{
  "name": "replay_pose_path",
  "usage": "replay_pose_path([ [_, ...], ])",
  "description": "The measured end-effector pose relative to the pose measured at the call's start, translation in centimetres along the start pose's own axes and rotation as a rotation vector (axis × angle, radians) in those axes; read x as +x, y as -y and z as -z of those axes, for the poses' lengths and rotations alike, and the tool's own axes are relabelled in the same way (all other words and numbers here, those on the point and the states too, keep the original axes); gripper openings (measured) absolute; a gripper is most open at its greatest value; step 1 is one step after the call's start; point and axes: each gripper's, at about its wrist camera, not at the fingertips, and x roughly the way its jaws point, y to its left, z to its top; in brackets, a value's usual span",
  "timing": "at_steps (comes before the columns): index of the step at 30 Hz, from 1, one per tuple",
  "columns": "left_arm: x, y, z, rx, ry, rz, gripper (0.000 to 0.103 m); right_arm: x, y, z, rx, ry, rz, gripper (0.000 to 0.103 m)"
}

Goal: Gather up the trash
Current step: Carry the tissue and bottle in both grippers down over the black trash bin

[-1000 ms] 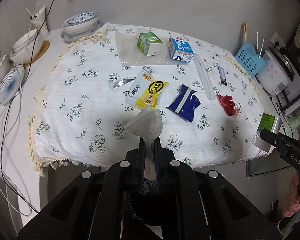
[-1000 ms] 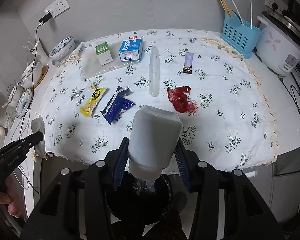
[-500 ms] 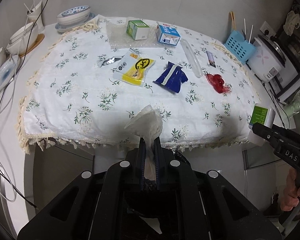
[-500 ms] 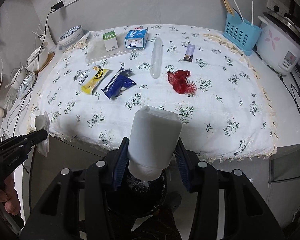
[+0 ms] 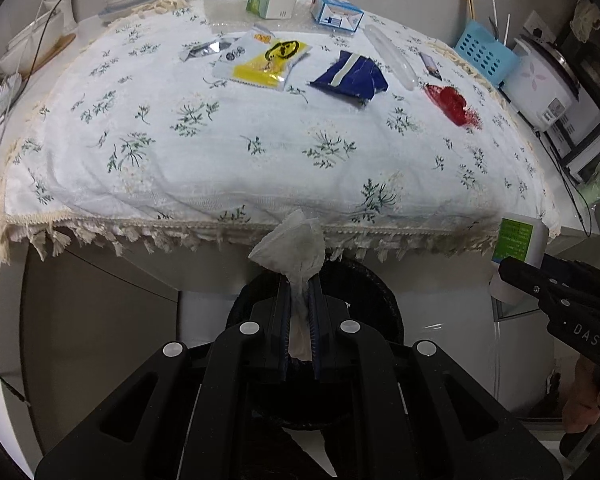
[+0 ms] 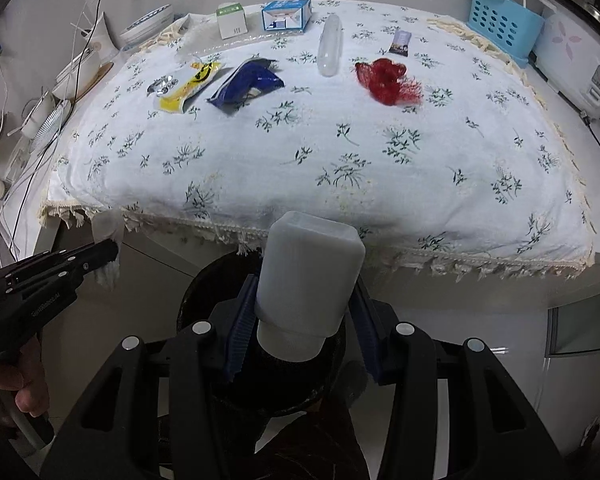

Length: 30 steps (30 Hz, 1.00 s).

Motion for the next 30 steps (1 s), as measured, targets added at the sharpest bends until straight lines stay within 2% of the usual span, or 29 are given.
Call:
replay_pose_path([
  [7,3.4,0.0,2.1,0.014,-0.038,0.003,0.008,3.1,0.4,1.9,0.000,-0.041,-0.013,0.044],
  [16,8.5,1.3,4.4,0.058,-0.085,0.032,0.008,6.2,1.3,3.6,0.014,-0.093,0.013,0.044],
  [30,15.2,4.6,6.2,0.168,-0.165,0.041,0.008,7.4,3.4,5.2,0.083,-0.131,0.045,0.044],
])
